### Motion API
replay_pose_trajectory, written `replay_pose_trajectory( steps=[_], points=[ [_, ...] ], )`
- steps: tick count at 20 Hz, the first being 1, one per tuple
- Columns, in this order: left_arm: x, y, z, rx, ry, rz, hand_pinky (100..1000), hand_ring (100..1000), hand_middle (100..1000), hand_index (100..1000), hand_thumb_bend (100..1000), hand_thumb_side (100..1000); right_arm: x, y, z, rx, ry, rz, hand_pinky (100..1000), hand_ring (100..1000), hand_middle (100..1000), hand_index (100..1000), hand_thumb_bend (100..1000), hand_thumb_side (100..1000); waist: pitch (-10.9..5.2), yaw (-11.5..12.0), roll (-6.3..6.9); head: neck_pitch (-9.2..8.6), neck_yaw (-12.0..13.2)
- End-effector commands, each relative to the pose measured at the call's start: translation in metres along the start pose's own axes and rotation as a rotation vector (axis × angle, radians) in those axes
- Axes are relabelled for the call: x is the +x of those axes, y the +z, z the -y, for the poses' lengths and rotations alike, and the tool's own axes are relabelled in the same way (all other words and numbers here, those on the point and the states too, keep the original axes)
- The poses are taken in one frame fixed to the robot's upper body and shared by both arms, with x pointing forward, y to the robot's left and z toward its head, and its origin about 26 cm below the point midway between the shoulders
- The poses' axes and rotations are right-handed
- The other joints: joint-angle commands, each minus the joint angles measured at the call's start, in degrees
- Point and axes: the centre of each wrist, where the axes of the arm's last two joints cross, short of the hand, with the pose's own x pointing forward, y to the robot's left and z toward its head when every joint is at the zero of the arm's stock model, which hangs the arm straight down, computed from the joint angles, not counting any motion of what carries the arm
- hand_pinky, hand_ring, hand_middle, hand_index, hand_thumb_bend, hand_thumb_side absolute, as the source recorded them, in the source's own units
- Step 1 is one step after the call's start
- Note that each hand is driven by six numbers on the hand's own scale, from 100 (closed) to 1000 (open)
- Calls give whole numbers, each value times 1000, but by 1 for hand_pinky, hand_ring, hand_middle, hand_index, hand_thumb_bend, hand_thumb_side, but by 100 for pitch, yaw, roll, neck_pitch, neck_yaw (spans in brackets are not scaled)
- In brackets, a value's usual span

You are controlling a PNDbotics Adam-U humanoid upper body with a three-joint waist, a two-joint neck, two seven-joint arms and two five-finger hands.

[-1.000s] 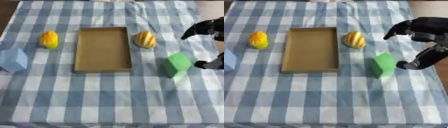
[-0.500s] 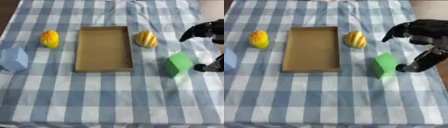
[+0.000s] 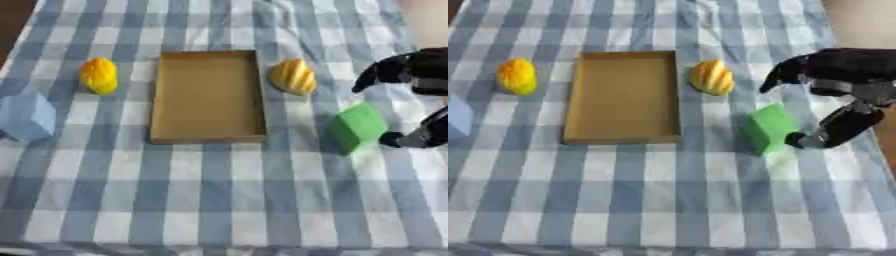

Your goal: Pick up objects on the table and place them in the box.

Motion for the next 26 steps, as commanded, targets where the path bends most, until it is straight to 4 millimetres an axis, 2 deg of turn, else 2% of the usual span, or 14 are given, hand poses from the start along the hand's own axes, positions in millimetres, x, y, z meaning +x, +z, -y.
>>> replay_pose_trajectory(
  steps=[1,8,21,24,26],
  points=[
    [11,-6,0,-9,1,36,844,881,827,928,599,898,-8,-1,3,4,22,-27,890,896,855,882,450,256,-77,12,12,-4,-41],
    [10,-5,2,-8,10,34,842,881,826,924,597,899,-17,-12,-5,28,7,-36,887,893,848,876,432,271,-26,34,21,-26,-89],
    [10,-5,4,1,25,36,840,879,824,922,595,897,-22,-23,-9,79,-5,-23,885,889,809,865,400,274,13,78,-2,-35,-96],
    [10,-5,4,2,27,37,839,879,823,921,593,897,-23,-25,-10,85,-10,-23,880,882,791,861,364,277,16,83,-2,-37,-96],
    [10,-5,4,2,28,37,839,879,823,921,593,897,-23,-27,-10,79,-14,-19,873,867,754,842,281,292,18,86,0,-29,-95]
  ],
)
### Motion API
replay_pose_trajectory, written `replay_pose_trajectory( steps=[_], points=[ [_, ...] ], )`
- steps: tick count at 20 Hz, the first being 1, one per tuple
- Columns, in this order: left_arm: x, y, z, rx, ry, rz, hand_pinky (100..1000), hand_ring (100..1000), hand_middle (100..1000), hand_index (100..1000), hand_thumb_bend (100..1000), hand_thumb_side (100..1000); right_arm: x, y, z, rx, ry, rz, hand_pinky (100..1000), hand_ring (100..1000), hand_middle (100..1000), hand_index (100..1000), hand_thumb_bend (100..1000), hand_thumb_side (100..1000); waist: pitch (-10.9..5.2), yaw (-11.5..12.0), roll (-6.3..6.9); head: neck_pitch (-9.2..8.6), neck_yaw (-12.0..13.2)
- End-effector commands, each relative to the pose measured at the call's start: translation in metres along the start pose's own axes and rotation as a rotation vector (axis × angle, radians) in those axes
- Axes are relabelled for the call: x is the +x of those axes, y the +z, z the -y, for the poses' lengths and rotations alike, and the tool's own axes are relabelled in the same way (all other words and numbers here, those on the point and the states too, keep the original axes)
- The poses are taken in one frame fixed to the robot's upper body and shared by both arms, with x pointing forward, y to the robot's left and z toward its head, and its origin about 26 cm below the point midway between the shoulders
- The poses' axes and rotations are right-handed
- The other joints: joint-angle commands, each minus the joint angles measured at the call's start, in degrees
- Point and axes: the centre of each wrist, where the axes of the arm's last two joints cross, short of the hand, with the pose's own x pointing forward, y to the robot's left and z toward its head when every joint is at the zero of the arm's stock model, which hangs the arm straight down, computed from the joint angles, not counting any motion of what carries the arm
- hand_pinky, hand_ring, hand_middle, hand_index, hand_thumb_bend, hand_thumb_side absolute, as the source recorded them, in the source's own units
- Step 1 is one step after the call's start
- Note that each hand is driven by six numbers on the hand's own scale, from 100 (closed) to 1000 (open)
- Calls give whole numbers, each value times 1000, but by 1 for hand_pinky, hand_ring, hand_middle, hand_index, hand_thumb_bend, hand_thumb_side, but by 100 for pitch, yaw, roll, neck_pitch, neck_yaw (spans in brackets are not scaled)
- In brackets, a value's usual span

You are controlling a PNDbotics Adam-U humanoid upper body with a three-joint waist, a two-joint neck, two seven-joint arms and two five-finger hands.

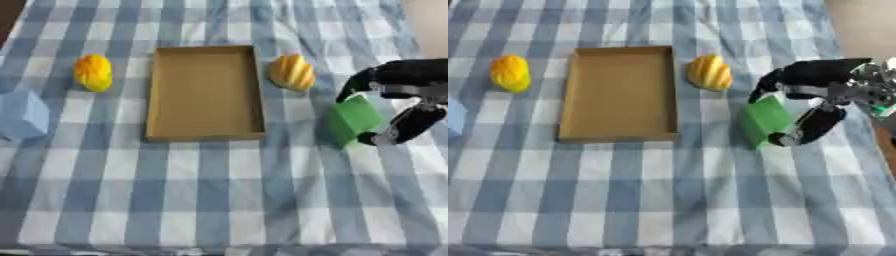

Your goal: Pick up objects on the table and place them in the box.

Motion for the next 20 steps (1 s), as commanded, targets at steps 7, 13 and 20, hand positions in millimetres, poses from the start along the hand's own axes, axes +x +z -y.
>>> replay_pose_trajectory(
  steps=[7,13,20],
  points=[
    [12,-6,-1,0,2,43,838,879,823,921,592,897,-1,6,13,-153,-21,24,809,749,558,718,100,173,-97,-1,-2,-2,11],
    [12,-6,-1,1,1,42,838,879,823,920,591,897,4,13,24,-327,2,16,767,665,474,624,100,100,-121,-5,-19,5,18],
    [15,-7,-3,6,-6,56,838,880,824,920,592,892,24,37,65,-516,50,42,764,644,451,598,100,100,-165,-3,-45,30,8]
  ],
)
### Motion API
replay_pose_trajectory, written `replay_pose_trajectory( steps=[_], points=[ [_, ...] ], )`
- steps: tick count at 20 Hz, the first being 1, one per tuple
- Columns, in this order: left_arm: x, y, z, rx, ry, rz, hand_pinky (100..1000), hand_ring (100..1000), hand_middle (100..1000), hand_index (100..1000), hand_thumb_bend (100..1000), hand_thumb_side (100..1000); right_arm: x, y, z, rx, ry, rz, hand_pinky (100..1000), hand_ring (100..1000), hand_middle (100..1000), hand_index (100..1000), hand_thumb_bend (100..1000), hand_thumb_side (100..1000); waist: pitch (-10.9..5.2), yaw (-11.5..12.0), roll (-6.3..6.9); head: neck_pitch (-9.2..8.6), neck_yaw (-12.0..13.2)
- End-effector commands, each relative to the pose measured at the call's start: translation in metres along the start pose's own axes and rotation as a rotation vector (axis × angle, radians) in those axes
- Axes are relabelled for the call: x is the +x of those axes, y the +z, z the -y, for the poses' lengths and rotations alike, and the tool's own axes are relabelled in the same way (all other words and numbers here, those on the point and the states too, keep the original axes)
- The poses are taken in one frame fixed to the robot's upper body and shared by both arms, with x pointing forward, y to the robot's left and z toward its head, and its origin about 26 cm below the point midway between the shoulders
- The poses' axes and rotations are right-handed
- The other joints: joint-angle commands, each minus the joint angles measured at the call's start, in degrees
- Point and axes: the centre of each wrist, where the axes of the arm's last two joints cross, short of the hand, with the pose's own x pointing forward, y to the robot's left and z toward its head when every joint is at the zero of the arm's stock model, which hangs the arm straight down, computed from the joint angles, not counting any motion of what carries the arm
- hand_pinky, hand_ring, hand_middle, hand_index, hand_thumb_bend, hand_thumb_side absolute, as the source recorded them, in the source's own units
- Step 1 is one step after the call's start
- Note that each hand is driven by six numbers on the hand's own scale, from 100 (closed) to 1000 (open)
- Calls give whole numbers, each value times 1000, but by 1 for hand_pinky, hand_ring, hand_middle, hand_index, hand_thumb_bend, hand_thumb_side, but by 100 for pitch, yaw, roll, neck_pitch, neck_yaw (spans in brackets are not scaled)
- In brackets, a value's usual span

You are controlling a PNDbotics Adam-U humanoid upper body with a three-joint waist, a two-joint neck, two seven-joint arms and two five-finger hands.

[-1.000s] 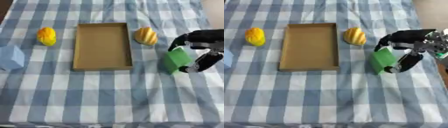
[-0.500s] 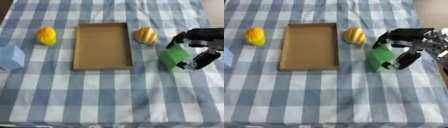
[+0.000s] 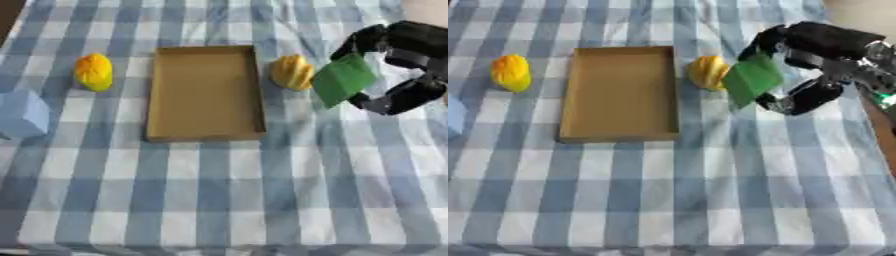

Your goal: Pick up objects on the table and place them in the box.

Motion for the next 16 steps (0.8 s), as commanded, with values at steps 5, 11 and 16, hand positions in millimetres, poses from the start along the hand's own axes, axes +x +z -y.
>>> replay_pose_trajectory(
  steps=[5,11,16],
  points=[
    [17,-9,-2,-14,-13,59,838,880,824,920,591,890,21,-11,62,-123,57,70,766,648,453,608,100,100,-186,16,-37,27,-81],
    [22,-11,6,-43,2,74,838,880,824,920,592,888,29,-57,69,-60,25,141,771,663,477,638,100,118,-186,102,-81,-11,-193],
    [25,-13,9,-48,11,82,838,880,825,919,593,887,24,-81,60,8,5,141,783,699,531,686,100,147,-165,181,-134,-6,-248]
  ],
)
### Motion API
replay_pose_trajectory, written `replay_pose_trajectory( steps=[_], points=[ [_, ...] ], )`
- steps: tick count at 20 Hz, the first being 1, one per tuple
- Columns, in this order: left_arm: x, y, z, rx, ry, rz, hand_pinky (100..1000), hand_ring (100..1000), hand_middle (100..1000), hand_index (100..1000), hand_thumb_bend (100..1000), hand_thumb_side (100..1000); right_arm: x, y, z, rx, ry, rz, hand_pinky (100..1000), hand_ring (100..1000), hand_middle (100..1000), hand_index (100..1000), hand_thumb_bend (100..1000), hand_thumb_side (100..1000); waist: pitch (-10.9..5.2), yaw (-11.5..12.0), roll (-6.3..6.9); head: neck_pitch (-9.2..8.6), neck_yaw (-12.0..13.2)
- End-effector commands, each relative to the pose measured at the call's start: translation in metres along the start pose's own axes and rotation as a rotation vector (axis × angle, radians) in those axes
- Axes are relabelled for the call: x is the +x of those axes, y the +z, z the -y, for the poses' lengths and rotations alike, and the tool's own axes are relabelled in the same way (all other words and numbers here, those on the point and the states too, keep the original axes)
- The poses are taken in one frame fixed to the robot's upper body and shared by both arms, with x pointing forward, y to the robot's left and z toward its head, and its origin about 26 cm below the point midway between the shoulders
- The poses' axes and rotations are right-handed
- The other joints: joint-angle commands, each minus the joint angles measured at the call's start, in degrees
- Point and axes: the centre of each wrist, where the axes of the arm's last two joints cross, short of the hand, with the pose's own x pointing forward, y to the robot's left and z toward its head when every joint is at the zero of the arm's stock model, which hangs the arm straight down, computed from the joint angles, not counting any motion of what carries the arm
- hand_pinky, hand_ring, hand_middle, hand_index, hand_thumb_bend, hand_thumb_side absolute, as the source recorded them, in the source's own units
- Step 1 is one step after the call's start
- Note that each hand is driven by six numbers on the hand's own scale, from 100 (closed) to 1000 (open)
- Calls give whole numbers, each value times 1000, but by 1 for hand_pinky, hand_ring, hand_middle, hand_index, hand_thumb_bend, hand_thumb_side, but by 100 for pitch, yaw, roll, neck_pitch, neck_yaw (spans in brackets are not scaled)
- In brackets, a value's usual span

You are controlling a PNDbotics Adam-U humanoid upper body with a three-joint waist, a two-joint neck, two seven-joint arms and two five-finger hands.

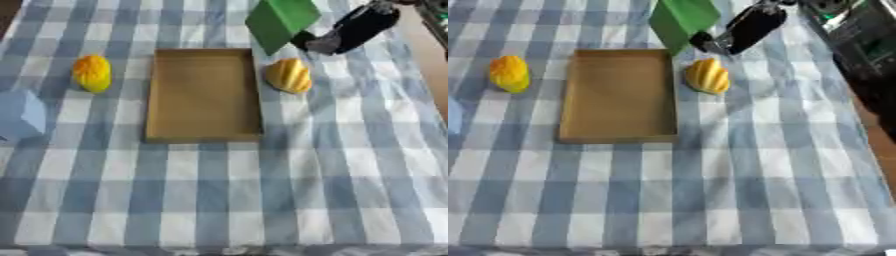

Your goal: Pick up objects on the table and place them in the box.

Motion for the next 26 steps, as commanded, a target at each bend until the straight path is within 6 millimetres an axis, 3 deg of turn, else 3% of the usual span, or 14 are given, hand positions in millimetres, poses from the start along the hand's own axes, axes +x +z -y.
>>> replay_pose_trajectory(
  steps=[1,12,18,21,24,26],
  points=[
    [13,-7,0,-15,-4,46,838,880,825,919,592,886,-8,-8,1,36,7,-19,784,705,538,692,100,152,-102,29,0,-9,-47],
    [20,-12,7,-31,14,71,837,881,825,919,592,884,-22,-34,-22,164,-4,-7,799,754,607,745,100,228,-43,143,-49,5,-117],
    [25,-16,9,-37,17,89,836,881,825,919,593,881,-35,-39,-31,242,19,-25,839,839,745,847,100,386,17,205,-68,29,-135],
    [29,-18,11,-42,21,101,835,880,824,919,595,879,-40,-41,-31,263,41,-34,868,881,806,878,220,433,46,228,-77,28,-152],
    [29,-18,12,-44,21,103,833,880,824,918,597,879,-43,-41,-29,261,75,-44,880,896,812,891,339,403,71,236,-80,15,-150],
    [29,-18,12,-41,21,103,833,880,824,918,598,879,-44,-41,-28,250,96,-53,886,909,821,896,368,396,83,236,-86,2,-147]
  ],
)
